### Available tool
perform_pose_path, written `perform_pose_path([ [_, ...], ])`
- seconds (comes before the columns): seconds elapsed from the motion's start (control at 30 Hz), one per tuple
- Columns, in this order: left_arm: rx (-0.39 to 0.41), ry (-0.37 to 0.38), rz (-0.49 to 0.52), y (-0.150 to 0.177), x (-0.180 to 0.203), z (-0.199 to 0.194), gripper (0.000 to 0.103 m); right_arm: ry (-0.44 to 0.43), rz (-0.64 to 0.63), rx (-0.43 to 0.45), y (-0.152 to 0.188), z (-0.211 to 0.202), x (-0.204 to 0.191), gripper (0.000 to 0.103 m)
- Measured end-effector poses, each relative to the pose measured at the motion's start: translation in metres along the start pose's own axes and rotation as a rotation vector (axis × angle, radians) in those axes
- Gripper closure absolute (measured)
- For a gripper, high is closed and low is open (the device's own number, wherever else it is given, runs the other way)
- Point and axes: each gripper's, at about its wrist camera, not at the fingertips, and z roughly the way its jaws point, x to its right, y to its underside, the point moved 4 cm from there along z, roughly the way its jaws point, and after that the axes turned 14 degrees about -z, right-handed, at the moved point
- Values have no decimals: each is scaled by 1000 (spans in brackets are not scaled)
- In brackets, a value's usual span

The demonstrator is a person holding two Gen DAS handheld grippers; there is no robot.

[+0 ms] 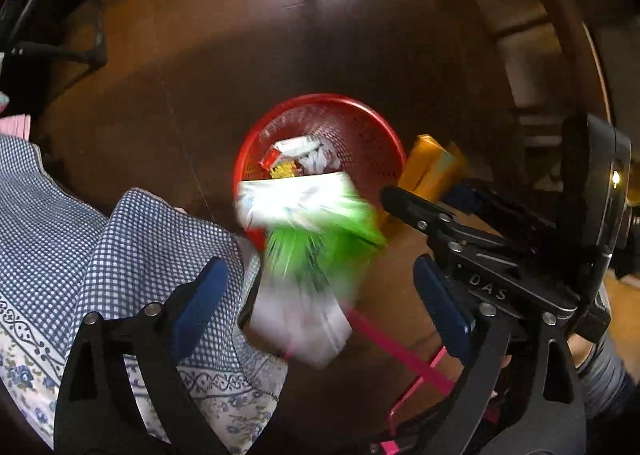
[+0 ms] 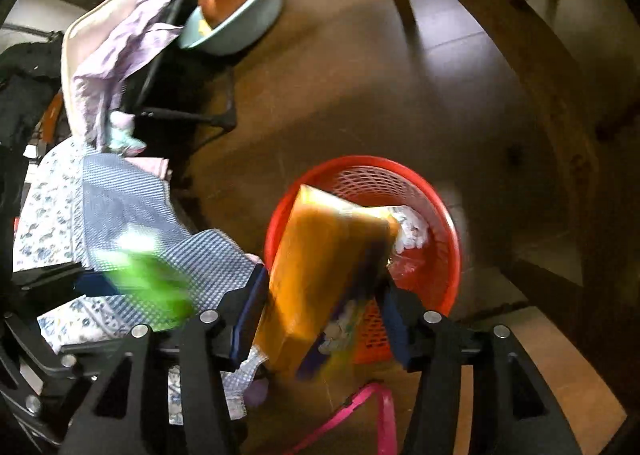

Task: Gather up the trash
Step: 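Carry both items over the red basket and open both tools, then swing both open tools back toward the bed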

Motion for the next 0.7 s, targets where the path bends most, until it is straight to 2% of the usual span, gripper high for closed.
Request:
perform_pose_path([
  [0.17,20,15,-35,0,-11,-5,12,21,-8,0,-1,-1,6,49],
  [0.23,35,19,-44,-5,0,-9,12,26,-9,0,-2,-4,8,49],
  [0.43,123,38,-86,-5,-9,-38,12,56,-45,11,-6,-19,-4,49],
  [0.53,211,23,-103,1,-12,-63,12,84,-103,36,-13,-36,-23,47],
  [0.63,352,-6,-120,14,-19,-94,12,106,-168,67,-20,-54,-42,46],
  [0.7,410,-16,-136,22,-26,-111,12,141,-216,111,-28,-71,-59,43],
])
